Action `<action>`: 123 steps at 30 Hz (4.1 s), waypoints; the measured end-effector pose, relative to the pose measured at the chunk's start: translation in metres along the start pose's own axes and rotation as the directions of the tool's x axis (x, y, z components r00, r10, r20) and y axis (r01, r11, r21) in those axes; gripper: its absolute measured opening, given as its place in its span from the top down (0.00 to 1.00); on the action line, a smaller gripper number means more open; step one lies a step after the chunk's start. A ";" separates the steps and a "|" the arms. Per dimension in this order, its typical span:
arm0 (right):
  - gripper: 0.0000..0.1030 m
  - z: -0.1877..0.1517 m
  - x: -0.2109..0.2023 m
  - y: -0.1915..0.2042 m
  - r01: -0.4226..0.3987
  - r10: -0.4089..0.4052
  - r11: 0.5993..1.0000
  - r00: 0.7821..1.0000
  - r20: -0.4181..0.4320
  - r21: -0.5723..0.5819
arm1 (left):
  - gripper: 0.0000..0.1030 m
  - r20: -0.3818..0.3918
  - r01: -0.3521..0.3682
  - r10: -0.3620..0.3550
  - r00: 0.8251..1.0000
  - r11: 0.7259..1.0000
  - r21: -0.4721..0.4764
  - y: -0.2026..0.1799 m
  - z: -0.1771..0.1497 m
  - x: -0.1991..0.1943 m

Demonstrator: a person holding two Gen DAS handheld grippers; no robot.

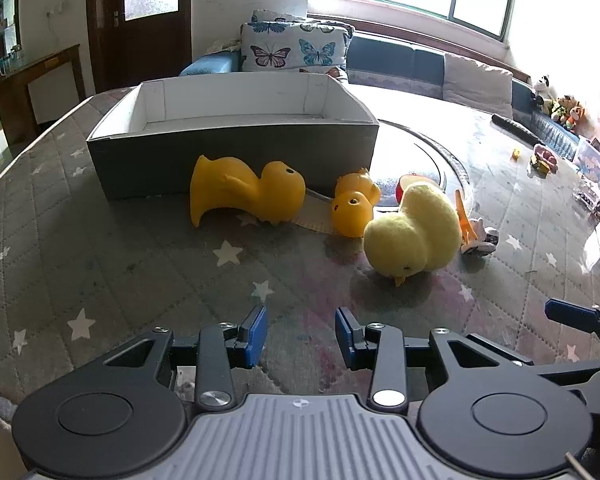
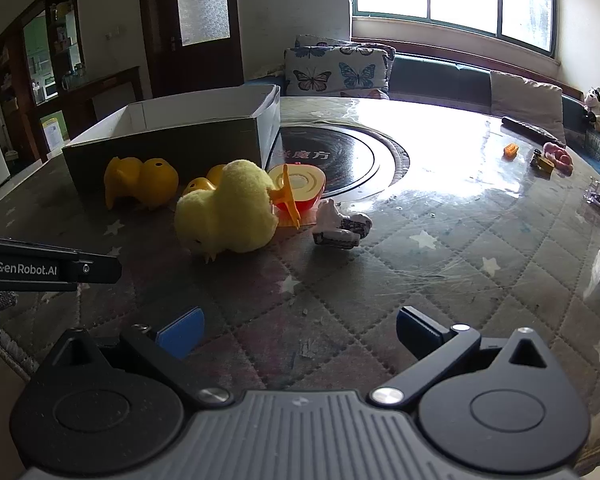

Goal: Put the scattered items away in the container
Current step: 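Move the left tool toward the yellow plush chick, then close the left tool on the yellow plush chick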

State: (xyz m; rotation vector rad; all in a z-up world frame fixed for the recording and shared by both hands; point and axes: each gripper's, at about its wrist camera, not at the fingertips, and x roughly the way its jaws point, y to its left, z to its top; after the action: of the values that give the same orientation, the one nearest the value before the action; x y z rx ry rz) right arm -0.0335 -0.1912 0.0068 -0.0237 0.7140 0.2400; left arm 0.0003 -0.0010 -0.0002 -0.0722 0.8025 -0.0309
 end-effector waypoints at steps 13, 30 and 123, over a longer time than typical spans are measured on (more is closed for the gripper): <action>0.00 -0.001 0.005 0.003 -0.009 0.008 1.000 1.000 -0.020 -0.026 | 0.61 -0.040 -0.013 0.014 0.999 1.000 0.021 -0.011 0.000 0.007; 0.00 0.000 0.012 0.007 -0.023 0.021 0.999 0.999 -0.050 -0.044 | 0.61 -0.062 -0.009 0.012 0.998 0.999 0.043 -0.015 0.004 0.015; 0.03 0.054 0.033 0.013 -0.132 0.140 0.972 0.990 0.026 -0.193 | 0.62 -0.066 0.191 -0.188 0.980 0.981 0.045 -0.021 0.070 0.023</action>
State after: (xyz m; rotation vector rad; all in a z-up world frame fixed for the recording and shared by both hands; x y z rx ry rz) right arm 0.0223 -0.1663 0.0272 -0.1531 0.6518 0.4392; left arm 0.0664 -0.0197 0.0331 -0.1000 0.8539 -0.2350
